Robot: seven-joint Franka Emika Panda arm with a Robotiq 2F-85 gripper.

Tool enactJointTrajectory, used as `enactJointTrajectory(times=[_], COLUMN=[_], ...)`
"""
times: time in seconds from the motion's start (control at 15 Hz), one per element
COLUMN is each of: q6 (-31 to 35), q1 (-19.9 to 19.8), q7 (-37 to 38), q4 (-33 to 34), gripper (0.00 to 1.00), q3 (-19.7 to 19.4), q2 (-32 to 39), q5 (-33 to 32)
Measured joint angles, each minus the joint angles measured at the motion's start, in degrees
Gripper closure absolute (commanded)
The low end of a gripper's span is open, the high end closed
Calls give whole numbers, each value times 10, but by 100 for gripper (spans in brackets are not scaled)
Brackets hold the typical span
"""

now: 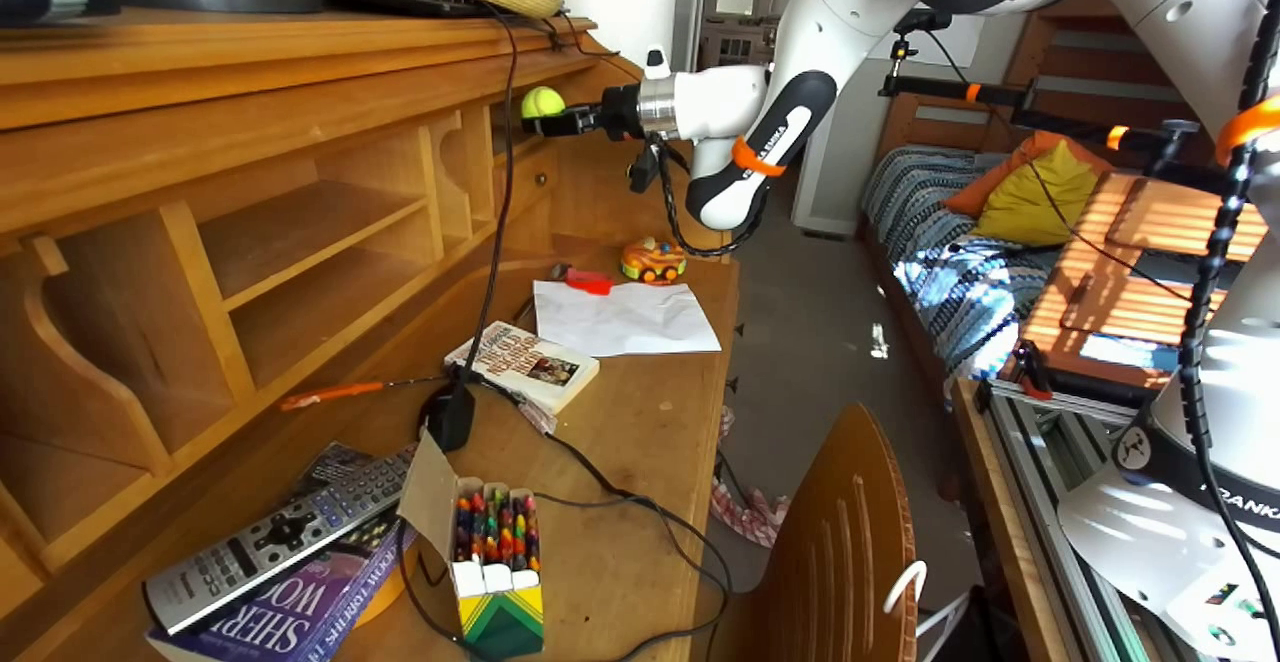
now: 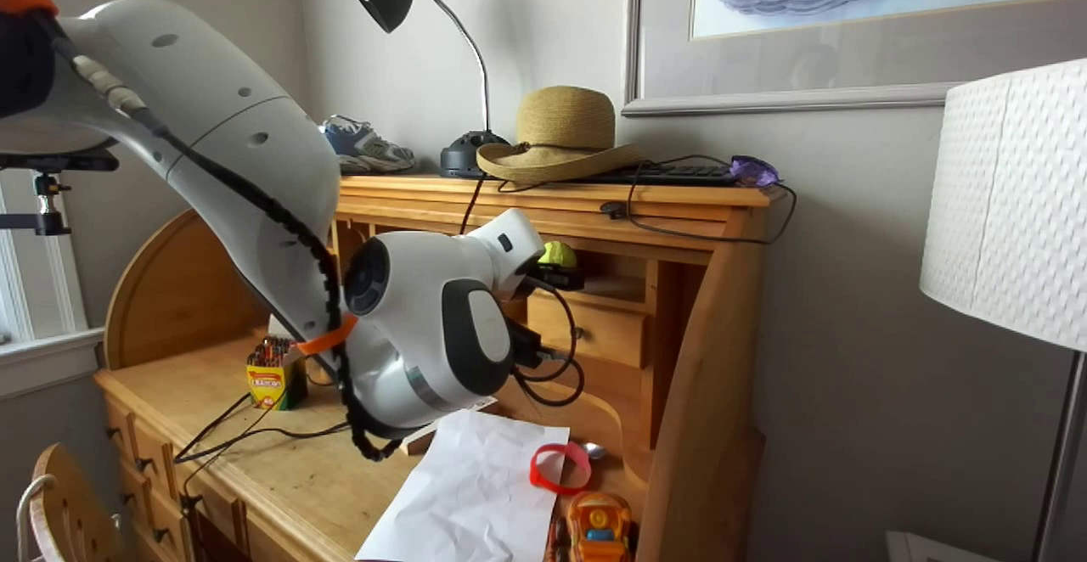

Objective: Put the green ball in the right top compartment

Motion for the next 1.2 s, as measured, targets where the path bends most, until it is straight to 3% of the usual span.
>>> enactJointTrajectory(times=[0.33, 1.2], q6=[-37, -53], q1=[3, 3], q7=[5, 15], q4=[35, 80], gripper=[63, 63], q3=[13, 26], q2=[11, 48], q5=[-1, -8])
